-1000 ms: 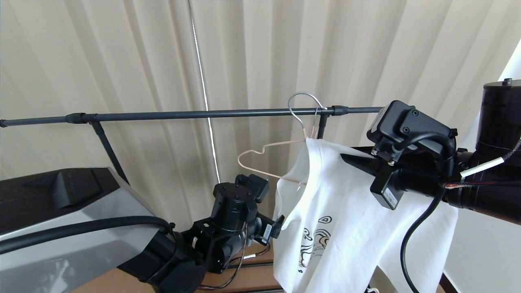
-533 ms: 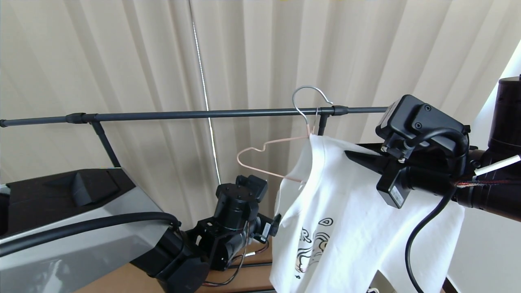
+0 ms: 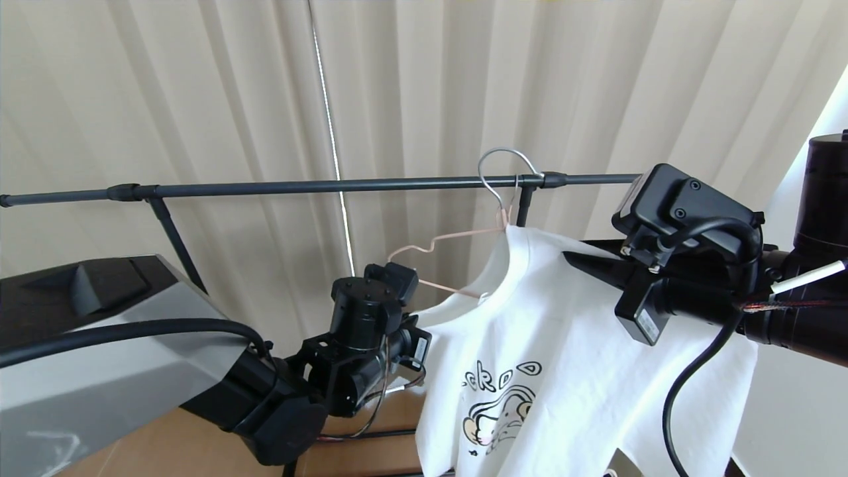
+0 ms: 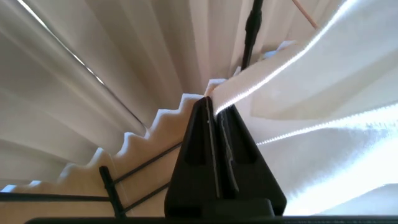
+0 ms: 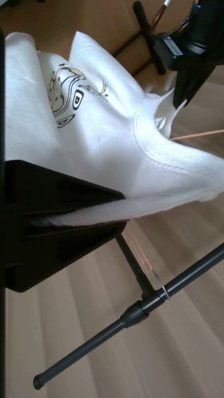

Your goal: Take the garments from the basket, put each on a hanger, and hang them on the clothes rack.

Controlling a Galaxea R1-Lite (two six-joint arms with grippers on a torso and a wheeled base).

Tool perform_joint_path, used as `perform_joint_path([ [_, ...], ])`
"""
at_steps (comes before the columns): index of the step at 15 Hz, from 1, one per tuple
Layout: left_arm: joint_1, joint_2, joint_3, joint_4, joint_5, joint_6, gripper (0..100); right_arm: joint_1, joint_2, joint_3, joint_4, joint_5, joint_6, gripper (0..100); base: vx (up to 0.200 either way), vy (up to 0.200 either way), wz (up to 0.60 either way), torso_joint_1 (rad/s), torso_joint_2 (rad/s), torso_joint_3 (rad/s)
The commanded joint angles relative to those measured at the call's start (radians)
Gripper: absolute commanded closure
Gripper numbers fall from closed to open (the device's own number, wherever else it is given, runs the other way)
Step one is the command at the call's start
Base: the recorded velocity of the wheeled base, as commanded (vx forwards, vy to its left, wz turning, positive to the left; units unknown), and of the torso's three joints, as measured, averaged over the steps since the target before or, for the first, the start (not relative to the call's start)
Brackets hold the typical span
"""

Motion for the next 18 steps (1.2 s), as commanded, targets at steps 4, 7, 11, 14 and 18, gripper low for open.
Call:
perform_joint_path([
  [4, 0.046, -0.035, -0.017, 0.002, -0.001, 0.002, 100, -0.015, -0.015, 0.036, -0.002, 0.001, 0.004, 100, 0.000, 0.000, 0.00, 0.000, 0.00, 0.000],
  [7, 0.058, -0.035, -0.026, 0.003, -0.001, 0.002, 100, -0.022, -0.029, 0.053, -0.001, 0.001, 0.004, 100, 0.000, 0.000, 0.00, 0.000, 0.00, 0.000],
  [11, 0.083, -0.029, -0.037, 0.005, -0.001, 0.005, 100, -0.022, -0.049, 0.069, -0.002, 0.001, 0.019, 100, 0.000, 0.000, 0.00, 0.000, 0.00, 0.000],
  [14, 0.089, -0.017, -0.040, 0.002, -0.001, 0.015, 100, -0.022, -0.064, 0.074, -0.001, 0.001, 0.081, 100, 0.000, 0.000, 0.00, 0.000, 0.00, 0.000],
  [18, 0.110, -0.018, -0.057, 0.002, 0.000, 0.017, 100, -0.022, -0.095, 0.092, 0.001, 0.009, 0.082, 100, 0.000, 0.000, 0.00, 0.000, 0.00, 0.000],
])
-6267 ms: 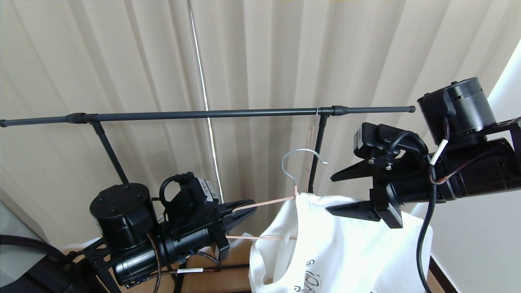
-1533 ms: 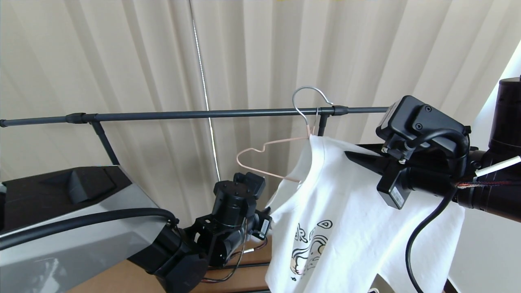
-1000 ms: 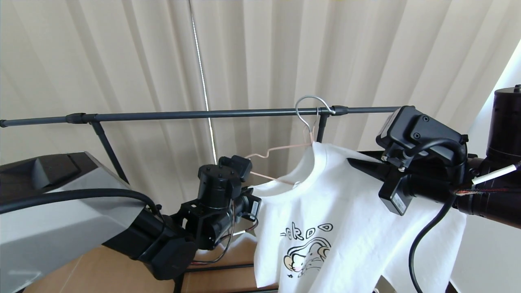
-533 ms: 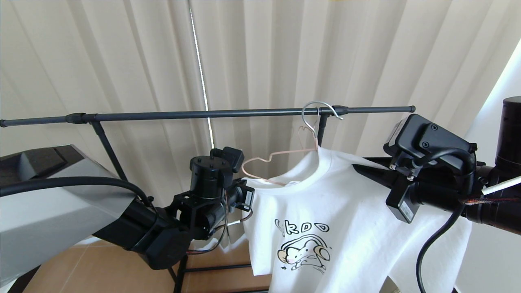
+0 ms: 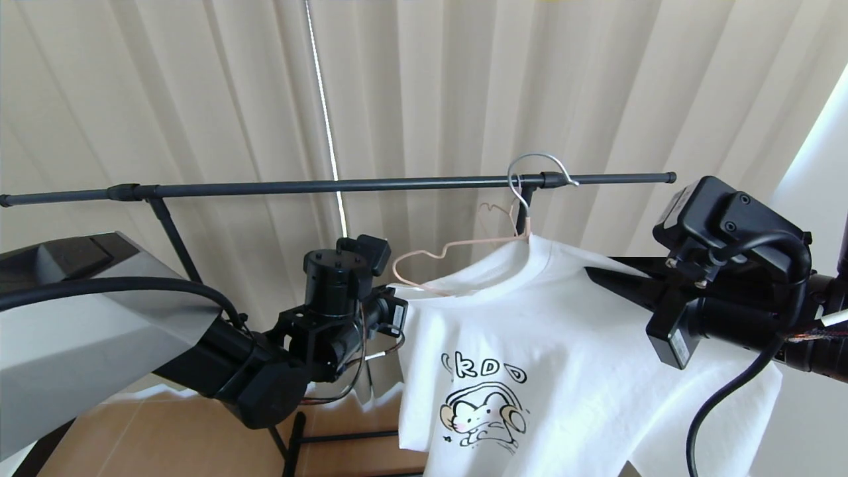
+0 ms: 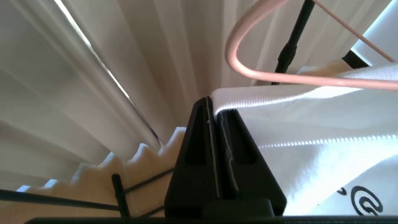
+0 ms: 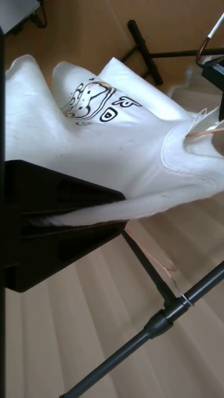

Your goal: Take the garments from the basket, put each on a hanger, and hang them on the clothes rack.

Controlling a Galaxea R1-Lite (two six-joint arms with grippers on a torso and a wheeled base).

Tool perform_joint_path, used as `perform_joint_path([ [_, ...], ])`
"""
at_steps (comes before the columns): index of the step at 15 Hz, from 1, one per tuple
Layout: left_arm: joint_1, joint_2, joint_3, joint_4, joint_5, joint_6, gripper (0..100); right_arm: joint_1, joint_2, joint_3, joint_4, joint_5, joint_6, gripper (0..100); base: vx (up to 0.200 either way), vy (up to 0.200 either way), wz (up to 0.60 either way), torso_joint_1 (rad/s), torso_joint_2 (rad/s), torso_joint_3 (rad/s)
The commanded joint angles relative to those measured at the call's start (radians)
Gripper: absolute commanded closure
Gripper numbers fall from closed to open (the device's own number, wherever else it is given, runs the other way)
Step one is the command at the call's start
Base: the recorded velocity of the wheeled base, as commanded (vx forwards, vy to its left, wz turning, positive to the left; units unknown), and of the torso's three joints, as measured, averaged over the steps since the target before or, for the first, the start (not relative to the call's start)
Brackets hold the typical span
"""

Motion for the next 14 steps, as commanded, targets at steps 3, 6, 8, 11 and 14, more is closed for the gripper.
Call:
perform_joint_path([
  [3, 0.009, -0.003, -0.006, 0.000, 0.000, 0.001, 100, 0.001, -0.028, 0.022, 0.005, 0.002, 0.000, 100, 0.000, 0.000, 0.00, 0.000, 0.00, 0.000],
  [6, 0.008, -0.037, -0.003, 0.000, 0.000, 0.001, 100, 0.001, -0.024, 0.063, -0.003, 0.002, 0.000, 100, 0.000, 0.000, 0.00, 0.000, 0.00, 0.000],
  [8, 0.008, -0.063, 0.002, 0.000, 0.002, 0.001, 100, 0.001, -0.019, 0.080, -0.003, 0.001, 0.000, 100, 0.000, 0.000, 0.00, 0.000, 0.00, 0.000],
  [11, -0.005, -0.092, 0.023, 0.001, 0.002, 0.008, 100, 0.001, 0.010, 0.083, -0.004, -0.001, 0.021, 100, 0.000, 0.000, 0.00, 0.000, 0.00, 0.000],
  [14, -0.041, -0.121, 0.051, 0.000, 0.000, 0.015, 100, 0.007, 0.038, 0.083, -0.007, -0.001, 0.072, 100, 0.000, 0.000, 0.00, 0.000, 0.00, 0.000],
])
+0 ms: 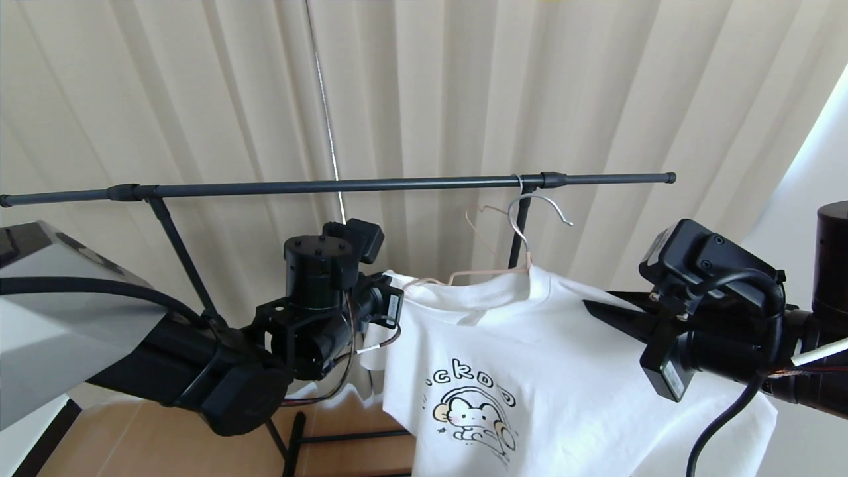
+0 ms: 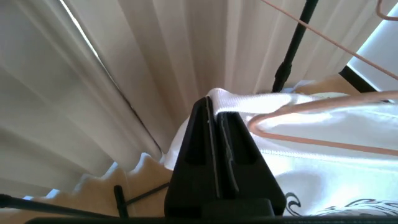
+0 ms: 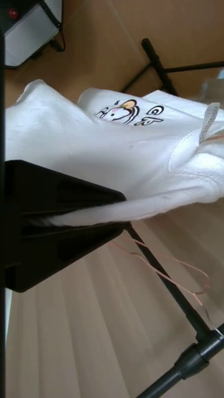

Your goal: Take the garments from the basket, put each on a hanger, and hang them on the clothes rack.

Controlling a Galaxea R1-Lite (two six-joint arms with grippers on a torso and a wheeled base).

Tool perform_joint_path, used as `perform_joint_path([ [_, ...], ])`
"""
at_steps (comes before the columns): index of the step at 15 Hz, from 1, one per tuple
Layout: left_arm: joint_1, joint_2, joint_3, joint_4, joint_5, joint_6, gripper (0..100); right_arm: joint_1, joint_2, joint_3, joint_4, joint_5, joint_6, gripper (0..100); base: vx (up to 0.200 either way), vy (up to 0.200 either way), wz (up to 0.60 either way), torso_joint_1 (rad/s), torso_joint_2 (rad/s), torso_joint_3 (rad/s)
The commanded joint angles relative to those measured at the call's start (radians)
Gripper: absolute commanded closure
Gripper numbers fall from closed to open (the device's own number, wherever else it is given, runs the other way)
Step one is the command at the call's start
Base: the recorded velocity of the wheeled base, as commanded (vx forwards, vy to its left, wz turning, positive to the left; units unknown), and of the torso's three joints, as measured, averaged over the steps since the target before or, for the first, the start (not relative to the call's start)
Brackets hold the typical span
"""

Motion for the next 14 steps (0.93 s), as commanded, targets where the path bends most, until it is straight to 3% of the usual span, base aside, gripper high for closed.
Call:
perform_joint_path([
  [1, -0.029, -0.026, 0.015, -0.003, 0.000, 0.001, 100, 0.003, 0.024, 0.004, -0.014, 0.000, 0.006, 100, 0.000, 0.000, 0.00, 0.000, 0.00, 0.000],
  [4, -0.053, -0.032, 0.020, -0.003, 0.000, -0.001, 100, 0.015, 0.048, 0.029, -0.083, -0.004, 0.044, 100, 0.000, 0.000, 0.00, 0.000, 0.00, 0.000],
  [5, -0.067, -0.041, 0.032, -0.003, 0.000, 0.001, 100, 0.029, 0.060, 0.060, -0.129, -0.006, 0.093, 100, 0.000, 0.000, 0.00, 0.000, 0.00, 0.000],
  [9, -0.096, -0.070, 0.050, -0.006, -0.001, -0.002, 100, 0.034, 0.088, 0.142, -0.241, -0.007, 0.123, 100, 0.000, 0.000, 0.00, 0.000, 0.00, 0.000],
  [14, -0.124, -0.077, 0.052, -0.018, -0.003, -0.007, 100, 0.058, 0.094, 0.190, -0.279, -0.001, 0.196, 100, 0.000, 0.000, 0.00, 0.000, 0.00, 0.000],
])
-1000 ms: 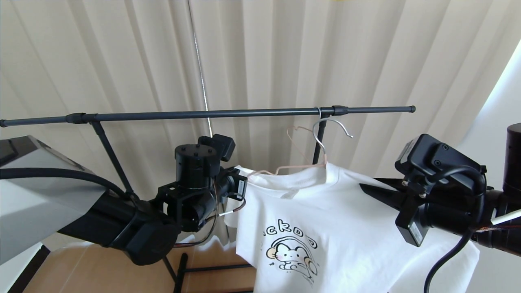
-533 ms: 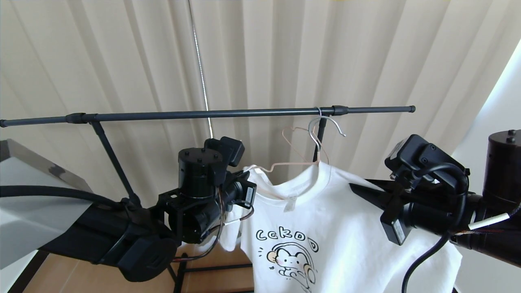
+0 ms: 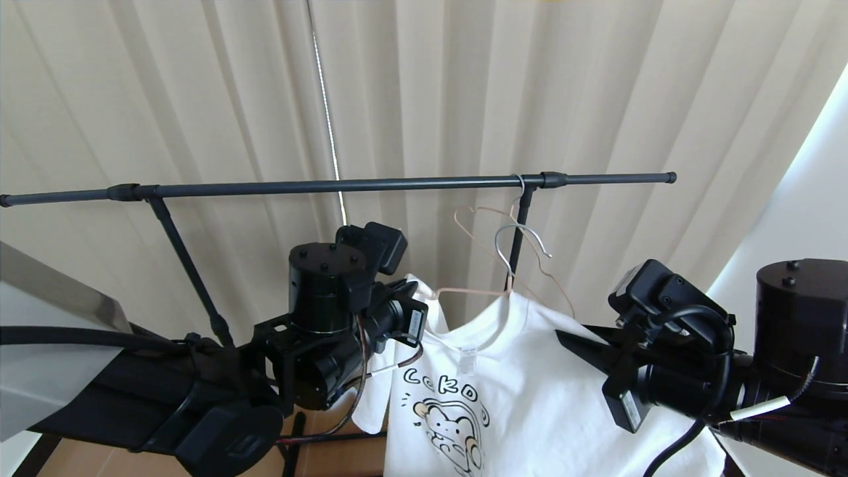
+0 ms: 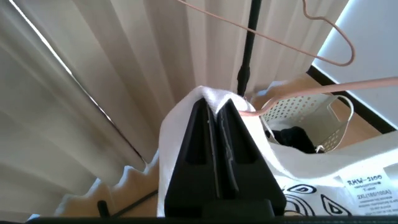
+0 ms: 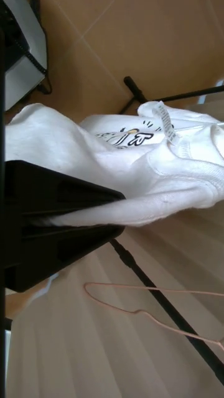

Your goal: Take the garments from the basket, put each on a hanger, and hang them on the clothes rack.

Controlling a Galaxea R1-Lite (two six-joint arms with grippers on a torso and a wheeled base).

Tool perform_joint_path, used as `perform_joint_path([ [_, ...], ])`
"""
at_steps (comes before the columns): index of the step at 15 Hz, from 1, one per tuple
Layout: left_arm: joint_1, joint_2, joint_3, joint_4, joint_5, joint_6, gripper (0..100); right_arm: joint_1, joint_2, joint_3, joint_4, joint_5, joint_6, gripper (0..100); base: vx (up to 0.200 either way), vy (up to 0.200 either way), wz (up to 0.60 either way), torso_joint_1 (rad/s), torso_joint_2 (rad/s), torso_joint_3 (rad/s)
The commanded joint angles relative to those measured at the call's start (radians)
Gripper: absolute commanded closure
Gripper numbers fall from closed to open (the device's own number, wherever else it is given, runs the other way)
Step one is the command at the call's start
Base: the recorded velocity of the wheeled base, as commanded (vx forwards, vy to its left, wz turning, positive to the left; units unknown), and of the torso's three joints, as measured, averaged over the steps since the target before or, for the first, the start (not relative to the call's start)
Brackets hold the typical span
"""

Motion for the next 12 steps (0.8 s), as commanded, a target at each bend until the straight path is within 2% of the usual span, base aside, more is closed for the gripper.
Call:
perform_joint_path([
  [1, -0.015, -0.017, 0.000, 0.000, -0.002, -0.001, 100, 0.005, 0.007, 0.039, -0.054, 0.000, 0.022, 100, 0.000, 0.000, 0.00, 0.000, 0.00, 0.000],
  [6, -0.058, -0.051, -0.002, 0.009, -0.019, 0.021, 100, 0.018, 0.048, 0.112, -0.241, -0.003, 0.060, 100, 0.000, 0.000, 0.00, 0.000, 0.00, 0.000],
  [7, -0.070, -0.058, 0.006, 0.007, -0.022, 0.033, 100, 0.031, 0.074, 0.140, -0.323, -0.006, 0.089, 100, 0.000, 0.000, 0.00, 0.000, 0.00, 0.000],
  [10, -0.090, -0.081, 0.005, 0.007, -0.029, 0.048, 100, 0.034, 0.143, 0.184, -0.450, -0.013, 0.121, 100, 0.000, 0.000, 0.00, 0.000, 0.00, 0.000],
  [11, -0.107, -0.095, 0.002, 0.007, -0.029, 0.054, 100, 0.034, 0.197, 0.203, -0.543, -0.018, 0.132, 100, 0.000, 0.000, 0.00, 0.000, 0.00, 0.000],
  [12, -0.124, -0.107, -0.003, 0.007, -0.029, 0.056, 100, 0.034, 0.234, 0.211, -0.597, -0.047, 0.132, 100, 0.000, 0.000, 0.00, 0.000, 0.00, 0.000],
])
